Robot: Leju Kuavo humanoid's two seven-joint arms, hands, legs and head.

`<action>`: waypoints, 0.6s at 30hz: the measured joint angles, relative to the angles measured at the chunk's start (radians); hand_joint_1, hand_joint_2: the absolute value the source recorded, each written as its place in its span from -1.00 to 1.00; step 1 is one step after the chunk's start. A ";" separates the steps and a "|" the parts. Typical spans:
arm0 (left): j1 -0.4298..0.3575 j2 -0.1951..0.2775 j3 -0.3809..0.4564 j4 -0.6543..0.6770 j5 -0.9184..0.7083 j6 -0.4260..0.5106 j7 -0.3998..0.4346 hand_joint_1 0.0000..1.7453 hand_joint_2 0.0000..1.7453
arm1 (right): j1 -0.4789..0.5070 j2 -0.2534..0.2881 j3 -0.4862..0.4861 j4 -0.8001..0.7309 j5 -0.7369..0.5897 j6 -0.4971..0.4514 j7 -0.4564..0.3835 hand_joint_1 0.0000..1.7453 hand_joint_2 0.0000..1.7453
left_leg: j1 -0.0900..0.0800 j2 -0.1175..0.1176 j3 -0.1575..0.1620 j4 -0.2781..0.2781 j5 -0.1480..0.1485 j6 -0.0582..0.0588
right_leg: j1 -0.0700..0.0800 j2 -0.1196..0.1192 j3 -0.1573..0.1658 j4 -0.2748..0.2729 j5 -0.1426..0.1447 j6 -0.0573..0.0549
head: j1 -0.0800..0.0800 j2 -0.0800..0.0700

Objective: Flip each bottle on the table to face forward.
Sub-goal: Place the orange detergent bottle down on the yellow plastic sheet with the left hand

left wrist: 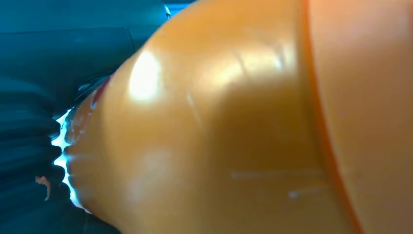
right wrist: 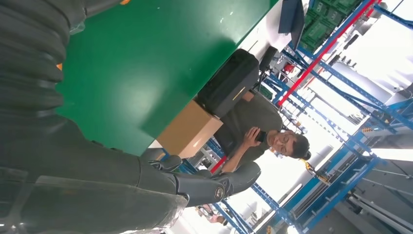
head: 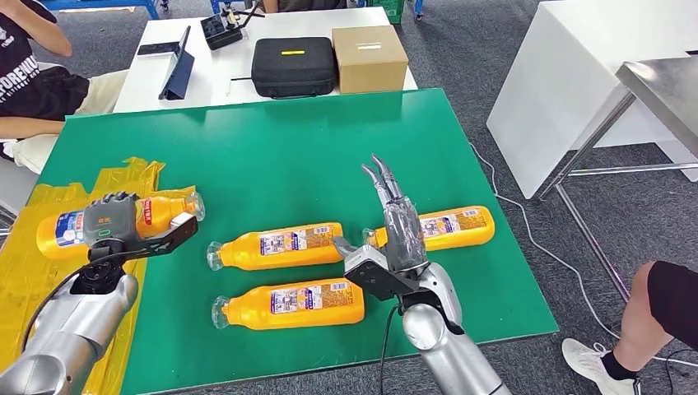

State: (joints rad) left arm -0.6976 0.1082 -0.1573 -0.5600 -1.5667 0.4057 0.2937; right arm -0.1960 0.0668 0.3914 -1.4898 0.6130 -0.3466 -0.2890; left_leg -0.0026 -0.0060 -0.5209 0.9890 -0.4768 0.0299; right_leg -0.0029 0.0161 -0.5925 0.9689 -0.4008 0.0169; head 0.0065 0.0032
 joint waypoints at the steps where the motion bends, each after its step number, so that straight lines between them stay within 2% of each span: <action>1: -0.001 0.005 0.000 0.016 0.000 -0.015 0.009 1.00 1.00 | 0.000 0.000 0.000 0.000 0.000 0.004 -0.001 -1.00 1.00 | 0.000 0.000 0.000 0.000 0.000 0.000 | 0.000 0.000 0.000 0.000 0.000 0.000 | 0.000 0.000; 7: -0.003 0.033 0.031 0.078 0.000 -0.072 0.064 1.00 1.00 | 0.003 0.000 0.000 0.000 0.004 0.014 -0.001 -1.00 1.00 | 0.000 0.000 0.000 0.000 0.000 0.000 | 0.000 0.000 0.000 0.000 0.000 0.000 | 0.000 0.000; 8: -0.003 0.037 0.038 0.084 0.000 -0.075 0.067 0.62 1.00 | 0.004 0.000 0.000 0.000 0.005 0.015 -0.001 -1.00 1.00 | 0.000 0.000 0.000 0.000 0.000 0.000 | 0.000 0.000 0.000 0.000 0.000 0.000 | 0.000 0.000; 11: -0.003 0.045 0.058 0.099 0.000 -0.079 0.072 -0.88 1.00 | 0.006 0.001 0.000 0.000 0.007 0.021 0.000 -1.00 1.00 | 0.000 -0.001 0.000 0.000 0.000 0.000 | 0.000 0.000 0.000 0.000 0.000 0.000 | 0.000 0.000; 12: -0.003 0.045 0.063 0.102 0.000 -0.080 0.074 -1.00 1.00 | 0.006 0.001 0.000 0.000 0.008 0.023 0.002 -1.00 1.00 | 0.000 0.000 0.000 0.000 0.000 0.000 | 0.000 0.000 0.000 0.000 0.000 0.000 | 0.000 0.000; 18: -0.008 0.046 0.081 0.116 0.000 -0.097 0.083 -1.00 1.00 | 0.007 0.003 0.000 0.000 0.011 0.028 0.007 -1.00 1.00 | 0.000 0.000 0.000 0.000 0.000 0.000 | 0.000 0.000 0.000 0.000 0.000 0.000 | 0.000 0.000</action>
State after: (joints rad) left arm -0.7054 0.1541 -0.0767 -0.4436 -1.5664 0.3091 0.3771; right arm -0.1894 0.0701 0.3909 -1.4897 0.6237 -0.3185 -0.2818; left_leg -0.0025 -0.0062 -0.5208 0.9889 -0.4768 0.0299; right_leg -0.0030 0.0159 -0.5922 0.9691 -0.4008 0.0169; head 0.0065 0.0031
